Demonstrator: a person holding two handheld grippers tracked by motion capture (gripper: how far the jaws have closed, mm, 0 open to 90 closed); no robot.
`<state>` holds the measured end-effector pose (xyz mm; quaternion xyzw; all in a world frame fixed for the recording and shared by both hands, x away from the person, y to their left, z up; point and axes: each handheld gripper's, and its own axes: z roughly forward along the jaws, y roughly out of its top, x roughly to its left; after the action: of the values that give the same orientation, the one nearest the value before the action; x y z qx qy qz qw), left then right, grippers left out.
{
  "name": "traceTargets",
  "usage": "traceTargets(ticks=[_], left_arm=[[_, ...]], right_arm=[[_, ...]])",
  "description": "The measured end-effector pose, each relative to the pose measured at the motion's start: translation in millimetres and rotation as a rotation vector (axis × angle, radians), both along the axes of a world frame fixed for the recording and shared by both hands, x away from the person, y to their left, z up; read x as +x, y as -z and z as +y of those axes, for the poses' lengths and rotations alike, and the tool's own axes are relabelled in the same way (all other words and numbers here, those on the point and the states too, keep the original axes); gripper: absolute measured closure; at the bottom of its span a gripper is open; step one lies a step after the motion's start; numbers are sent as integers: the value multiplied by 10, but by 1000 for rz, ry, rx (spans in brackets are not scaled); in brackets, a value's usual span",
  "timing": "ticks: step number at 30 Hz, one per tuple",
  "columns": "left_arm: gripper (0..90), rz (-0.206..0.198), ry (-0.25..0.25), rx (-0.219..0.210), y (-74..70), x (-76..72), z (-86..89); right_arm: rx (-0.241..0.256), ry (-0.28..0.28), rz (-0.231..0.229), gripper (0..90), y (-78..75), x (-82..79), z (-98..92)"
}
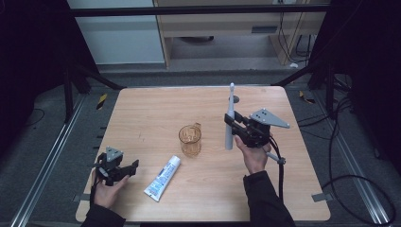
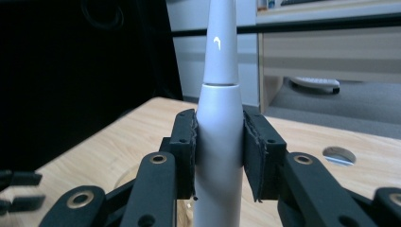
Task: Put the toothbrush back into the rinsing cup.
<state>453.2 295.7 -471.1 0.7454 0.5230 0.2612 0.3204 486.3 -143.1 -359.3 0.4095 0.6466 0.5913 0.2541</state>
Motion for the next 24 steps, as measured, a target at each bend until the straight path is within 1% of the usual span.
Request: traceTargets(ticks=[4, 8, 9, 11, 16, 20, 22, 24], left_arm=[[313, -1, 0, -2, -1, -1, -1], [314, -2, 0, -2, -3, -2, 0], [314, -2, -1, -2, -3, -2, -1], [314, -3, -1, -2, -4, -3, 2], [315, -7, -2, -3, -7, -5, 4], [316, -5, -1, -4, -7, -4, 4], [319, -5, 0, -6, -8, -5, 4], [322, -6, -1, -6, -9, -5, 4]], right_arm=[[23, 3, -22, 675, -22, 9, 86], [46, 20, -46, 675, -31, 26, 147], [56, 27, -61, 675, -32, 34, 171], [64, 30, -62, 675, -34, 39, 188], [71, 41, -74, 675, -29, 93, 285], [69, 49, -81, 675, -46, 126, 323], [81, 55, -95, 675, -69, 150, 358], [82, 55, -102, 675, -82, 164, 388]])
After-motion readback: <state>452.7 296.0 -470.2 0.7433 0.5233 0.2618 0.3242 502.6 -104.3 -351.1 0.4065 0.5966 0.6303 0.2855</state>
